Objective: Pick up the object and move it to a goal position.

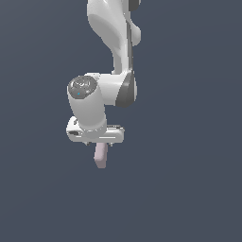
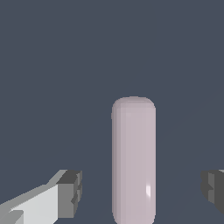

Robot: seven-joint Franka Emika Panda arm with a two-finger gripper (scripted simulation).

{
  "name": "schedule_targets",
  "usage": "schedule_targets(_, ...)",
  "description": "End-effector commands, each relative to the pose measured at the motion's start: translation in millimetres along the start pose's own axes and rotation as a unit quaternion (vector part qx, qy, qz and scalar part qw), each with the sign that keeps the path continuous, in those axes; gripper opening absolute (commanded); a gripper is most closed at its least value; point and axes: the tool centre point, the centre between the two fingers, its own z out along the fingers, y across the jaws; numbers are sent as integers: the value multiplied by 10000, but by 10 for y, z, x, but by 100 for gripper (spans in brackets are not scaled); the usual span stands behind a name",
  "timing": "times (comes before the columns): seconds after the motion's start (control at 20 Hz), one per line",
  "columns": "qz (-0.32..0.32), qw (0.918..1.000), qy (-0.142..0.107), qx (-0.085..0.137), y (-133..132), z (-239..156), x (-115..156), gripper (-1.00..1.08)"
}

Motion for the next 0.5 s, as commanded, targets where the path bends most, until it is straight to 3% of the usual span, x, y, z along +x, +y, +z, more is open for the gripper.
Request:
schedule_targets(0.0,-1,10000,2,0,-2,2,1,100)
schedule_targets(0.45,-1,10000,4,3,0,356,-3,100)
